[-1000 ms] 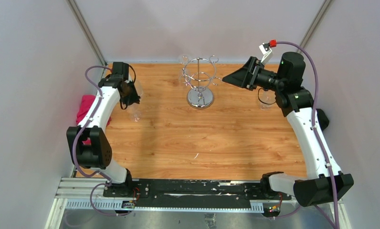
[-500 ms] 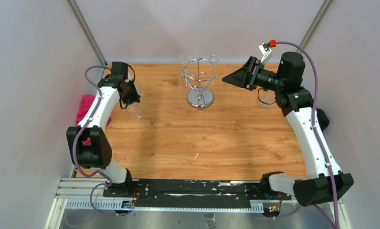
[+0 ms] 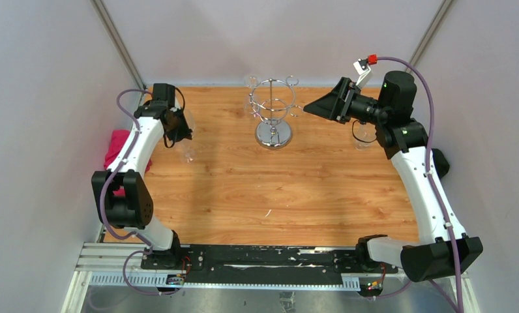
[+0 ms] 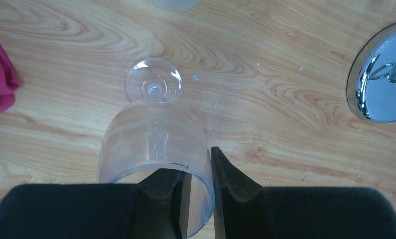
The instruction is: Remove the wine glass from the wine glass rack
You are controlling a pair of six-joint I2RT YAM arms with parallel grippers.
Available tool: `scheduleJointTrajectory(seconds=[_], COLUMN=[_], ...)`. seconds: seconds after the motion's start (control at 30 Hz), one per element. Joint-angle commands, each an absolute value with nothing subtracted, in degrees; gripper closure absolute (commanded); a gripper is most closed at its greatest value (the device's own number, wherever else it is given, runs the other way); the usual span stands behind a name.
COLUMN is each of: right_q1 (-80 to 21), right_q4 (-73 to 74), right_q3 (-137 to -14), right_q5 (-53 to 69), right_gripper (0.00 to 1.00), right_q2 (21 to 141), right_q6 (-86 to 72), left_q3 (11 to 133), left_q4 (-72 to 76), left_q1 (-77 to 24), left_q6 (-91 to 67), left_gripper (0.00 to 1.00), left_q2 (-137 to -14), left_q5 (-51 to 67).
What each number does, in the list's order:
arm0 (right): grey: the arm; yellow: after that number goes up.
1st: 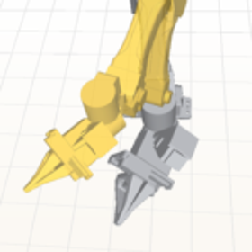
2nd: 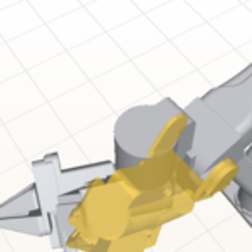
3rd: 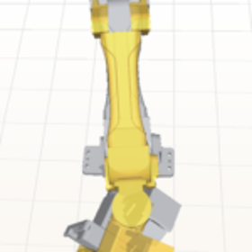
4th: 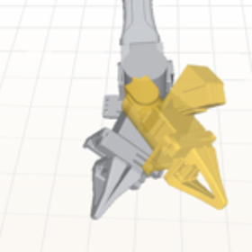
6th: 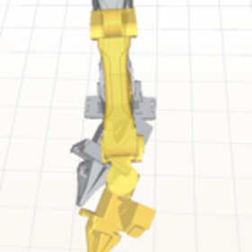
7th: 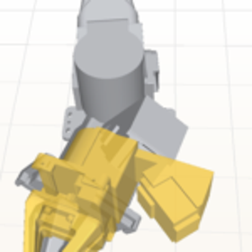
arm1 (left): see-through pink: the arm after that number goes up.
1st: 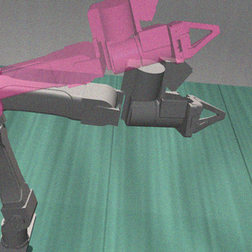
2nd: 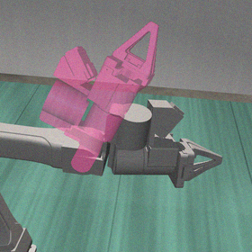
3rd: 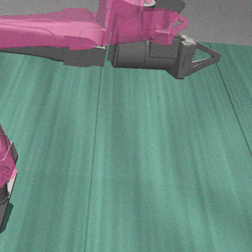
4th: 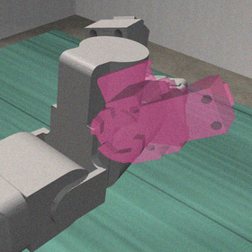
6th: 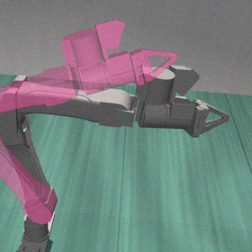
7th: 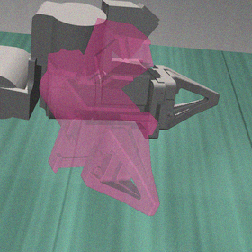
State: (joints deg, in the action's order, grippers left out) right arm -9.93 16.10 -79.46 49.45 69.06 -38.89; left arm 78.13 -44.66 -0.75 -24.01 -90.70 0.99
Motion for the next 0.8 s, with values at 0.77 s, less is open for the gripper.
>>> scheduleJointTrajectory(seconds=[0.77], right_q1=[-9.0], right_q4=[15.1], right_q3=[-79.5], right_q5=[49.8], right_gripper=[0.29], right_q2=[69.3], right_q6=[-38.7], left_q3=[82.6], left_q4=[-50.3], left_q1=[-0.4], left_q6=[-22.6], left_gripper=[0.48], left_q2=[-91.2], left_q5=[-1.1])
